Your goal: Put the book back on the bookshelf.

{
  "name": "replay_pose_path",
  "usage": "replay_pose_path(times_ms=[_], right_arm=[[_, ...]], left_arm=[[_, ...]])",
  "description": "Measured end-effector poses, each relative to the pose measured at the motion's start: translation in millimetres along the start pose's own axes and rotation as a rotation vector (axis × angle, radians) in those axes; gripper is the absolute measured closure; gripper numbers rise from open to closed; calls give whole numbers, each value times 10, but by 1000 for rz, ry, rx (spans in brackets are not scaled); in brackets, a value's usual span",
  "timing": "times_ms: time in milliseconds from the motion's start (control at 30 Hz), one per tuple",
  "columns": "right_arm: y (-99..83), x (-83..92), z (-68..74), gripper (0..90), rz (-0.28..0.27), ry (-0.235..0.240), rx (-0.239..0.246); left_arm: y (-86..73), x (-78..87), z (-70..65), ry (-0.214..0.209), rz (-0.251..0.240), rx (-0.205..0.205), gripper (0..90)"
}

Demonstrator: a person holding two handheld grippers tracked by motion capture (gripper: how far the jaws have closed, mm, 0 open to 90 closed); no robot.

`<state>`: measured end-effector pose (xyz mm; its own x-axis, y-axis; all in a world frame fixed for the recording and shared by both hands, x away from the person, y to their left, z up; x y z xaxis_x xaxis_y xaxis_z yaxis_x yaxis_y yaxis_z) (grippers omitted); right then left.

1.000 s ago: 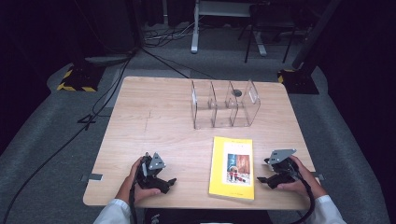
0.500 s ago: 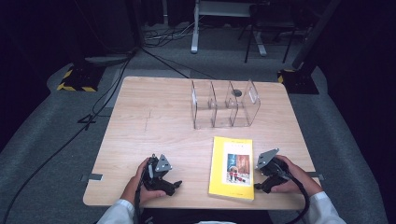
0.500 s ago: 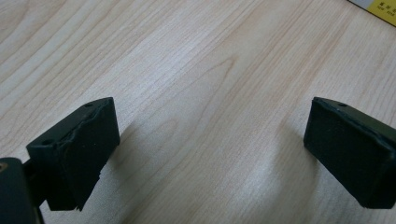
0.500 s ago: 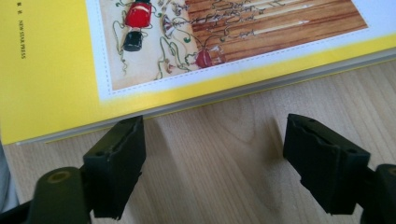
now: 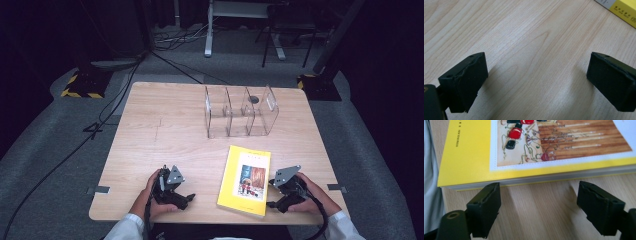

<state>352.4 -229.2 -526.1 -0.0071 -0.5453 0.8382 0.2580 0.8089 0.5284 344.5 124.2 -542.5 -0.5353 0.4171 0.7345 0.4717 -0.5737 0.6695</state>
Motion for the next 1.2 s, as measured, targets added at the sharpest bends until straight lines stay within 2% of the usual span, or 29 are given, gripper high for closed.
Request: replay_pose_path(times_ms=[133,367,533,600,700,867,900,933,1000,1100,1200], right_arm=[[22,-54,18,199,-79,3,8],[76,-25,46,240,-157,-17,10],[151,36,63,262,-237,-15,-13],[180,70,75,268,-264,-16,-23],[224,112,101,269,-296,-8,-33],[274,119,155,269,-308,9,-41],[291,114,177,269,-313,29,-48],[311,111,206,269,-314,43,-51],[356,108,242,268,-315,13,-47],[412,119,286,268,-343,44,-53],[456,118,319,267,-343,18,-38]], left_arm=[[-1,2,-4,-9,-5,-14,47],[-3,7,-19,-17,-6,-23,48],[5,20,-81,-28,2,-36,49],[17,33,-112,-39,-1,-40,78],[58,61,-181,-89,-26,-36,184],[191,114,-393,-130,-75,-58,160],[219,116,-455,-145,-82,-66,160],[255,114,-531,-136,-89,-87,161],[316,103,-668,-137,-99,-123,162],[413,79,-879,-157,-109,-169,164],[507,58,-1078,-142,-122,-214,168]])
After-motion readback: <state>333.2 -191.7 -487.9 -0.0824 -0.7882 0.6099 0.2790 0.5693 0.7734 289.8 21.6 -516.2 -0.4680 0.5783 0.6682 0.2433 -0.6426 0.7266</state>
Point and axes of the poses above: each handheld gripper's, and its own axes: x roughly backward along the jaws, y roughly out of its top, z roughly to its left, the point moved 5 cm from there along -x, roughly forward along the jaws, and after that the axes turned 10 degrees about y, right-handed, at the moved point
